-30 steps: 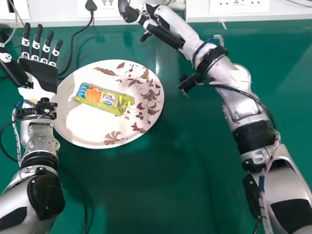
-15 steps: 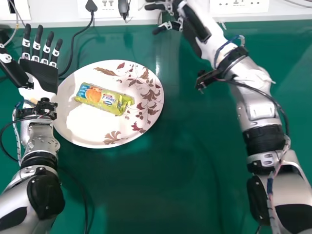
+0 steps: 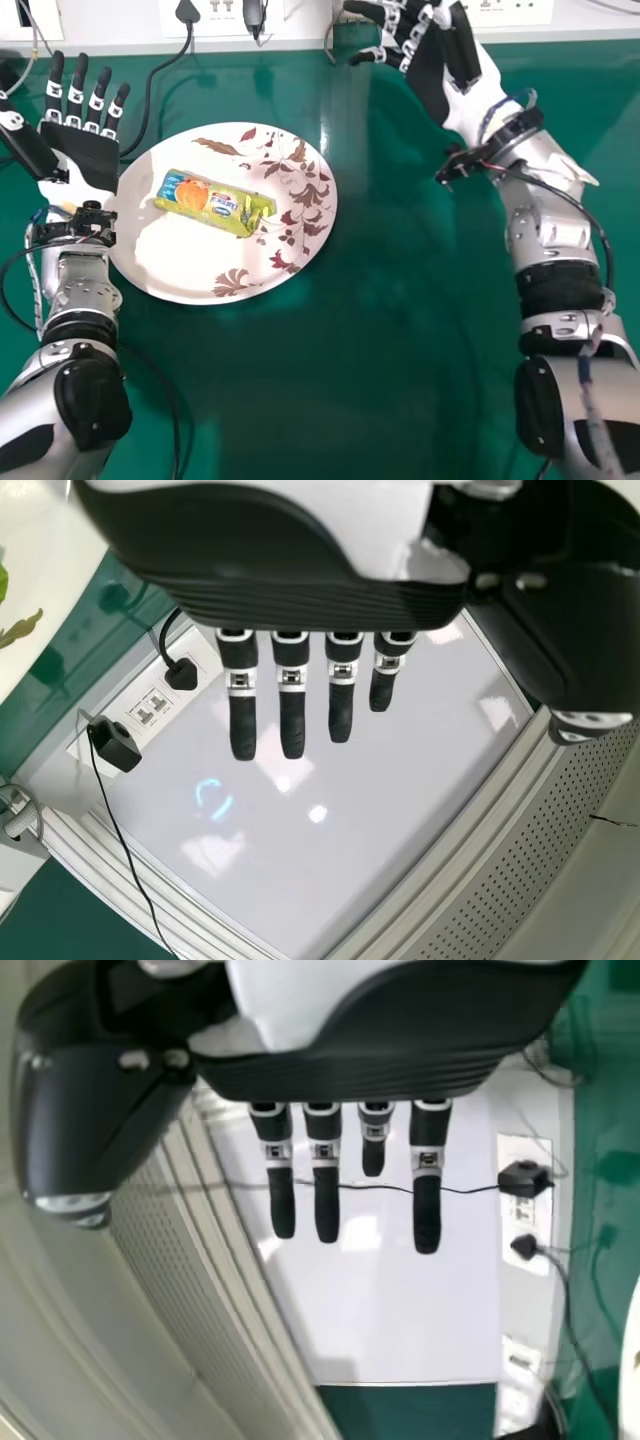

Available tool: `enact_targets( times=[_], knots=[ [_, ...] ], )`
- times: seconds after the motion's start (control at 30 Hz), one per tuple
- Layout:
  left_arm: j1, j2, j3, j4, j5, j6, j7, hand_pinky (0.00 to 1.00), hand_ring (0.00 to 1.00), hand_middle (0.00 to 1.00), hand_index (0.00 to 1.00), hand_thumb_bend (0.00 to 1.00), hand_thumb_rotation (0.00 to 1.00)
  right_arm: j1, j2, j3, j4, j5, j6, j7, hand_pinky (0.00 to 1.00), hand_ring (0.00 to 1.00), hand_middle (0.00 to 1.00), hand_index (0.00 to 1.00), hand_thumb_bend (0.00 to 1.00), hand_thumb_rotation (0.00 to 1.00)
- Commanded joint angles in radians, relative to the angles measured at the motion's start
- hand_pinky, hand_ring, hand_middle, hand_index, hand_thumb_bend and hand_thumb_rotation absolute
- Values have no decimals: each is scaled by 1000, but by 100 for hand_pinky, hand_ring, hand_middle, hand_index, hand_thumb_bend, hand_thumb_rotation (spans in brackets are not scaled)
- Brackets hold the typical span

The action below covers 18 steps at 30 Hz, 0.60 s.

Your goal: Pick up biscuit and place it in the plate

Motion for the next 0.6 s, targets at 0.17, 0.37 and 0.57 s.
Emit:
enact_targets(
  times=[0.17, 0.37, 0.57],
  knots=[
    [0, 19, -4, 19, 6, -2, -3, 70, 84, 97, 100, 99, 78, -48, 17, -89, 179, 94, -33, 97, 54, 74, 78, 79, 86, 65],
    [0, 16, -2, 18, 3, 0, 10, 70, 85, 98, 98, 100, 77, -77, 44, -173, 323, 151, -78, 134, 53, 72, 77, 78, 86, 64],
    [-3, 11, -3, 18, 6, -12, 24, 68, 82, 95, 98, 100, 78, -86, 79, -265, 395, 214, -84, 120, 53, 73, 77, 79, 86, 62]
  ],
)
